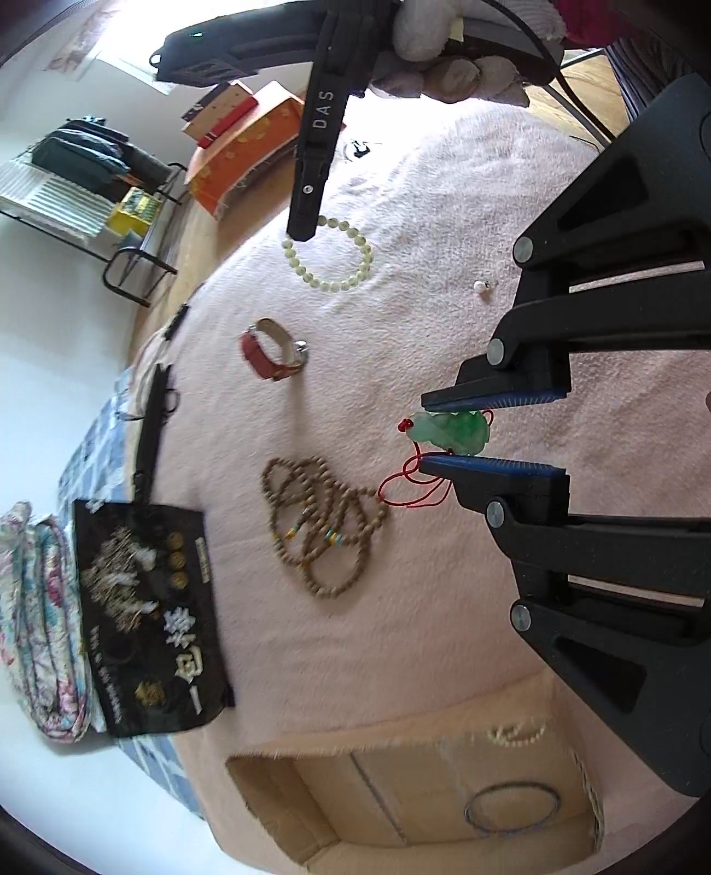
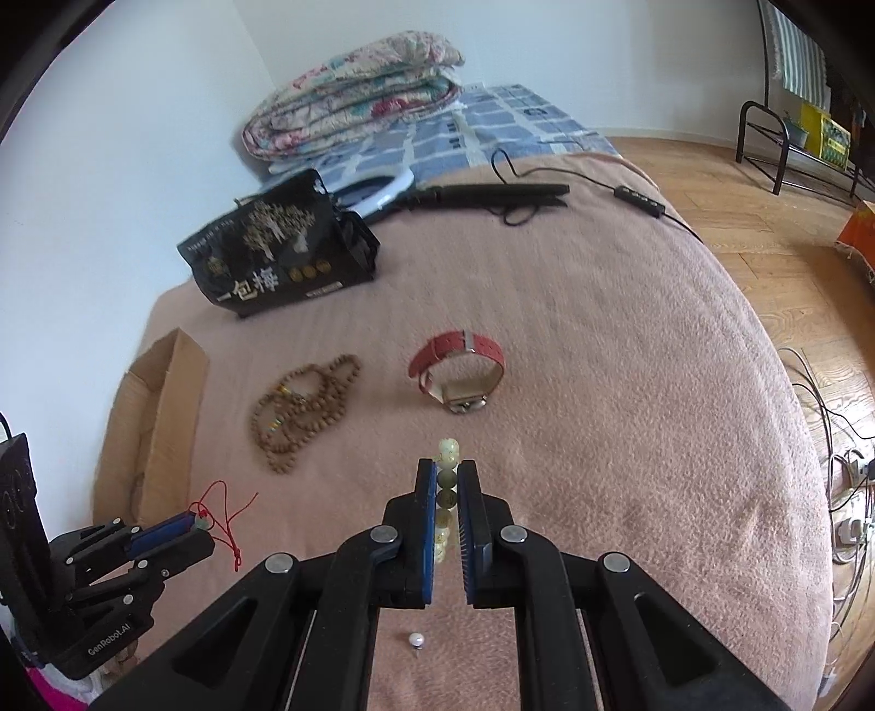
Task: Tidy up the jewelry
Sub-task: 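Carry the pendant and bead bracelet into the box and open both tools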
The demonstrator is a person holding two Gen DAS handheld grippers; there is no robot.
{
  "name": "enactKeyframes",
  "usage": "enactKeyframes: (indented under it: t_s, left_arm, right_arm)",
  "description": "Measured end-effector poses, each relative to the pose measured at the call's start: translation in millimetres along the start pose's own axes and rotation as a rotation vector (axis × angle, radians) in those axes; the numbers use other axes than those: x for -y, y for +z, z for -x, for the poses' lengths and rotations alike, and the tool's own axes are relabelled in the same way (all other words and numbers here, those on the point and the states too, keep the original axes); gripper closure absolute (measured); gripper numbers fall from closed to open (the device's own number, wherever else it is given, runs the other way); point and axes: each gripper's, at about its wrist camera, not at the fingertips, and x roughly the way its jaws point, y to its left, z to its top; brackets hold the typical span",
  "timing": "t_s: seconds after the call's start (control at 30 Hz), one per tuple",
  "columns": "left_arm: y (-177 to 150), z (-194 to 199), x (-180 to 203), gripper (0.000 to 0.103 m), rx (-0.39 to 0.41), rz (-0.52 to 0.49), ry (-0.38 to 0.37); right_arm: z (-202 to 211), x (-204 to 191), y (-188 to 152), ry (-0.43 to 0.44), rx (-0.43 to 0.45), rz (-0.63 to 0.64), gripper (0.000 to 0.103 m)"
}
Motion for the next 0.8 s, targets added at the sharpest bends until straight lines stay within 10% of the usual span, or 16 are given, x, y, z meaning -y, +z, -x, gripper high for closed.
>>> enactKeyframes:
  t_s: [0.8]
  left_arm:
    - [5.0,90.4,-135.0,0.089,0.140,0.202,0.114]
  right_arm:
    - [20.1,-150.6,-2.1,0.259,0.083,0.137,0.098]
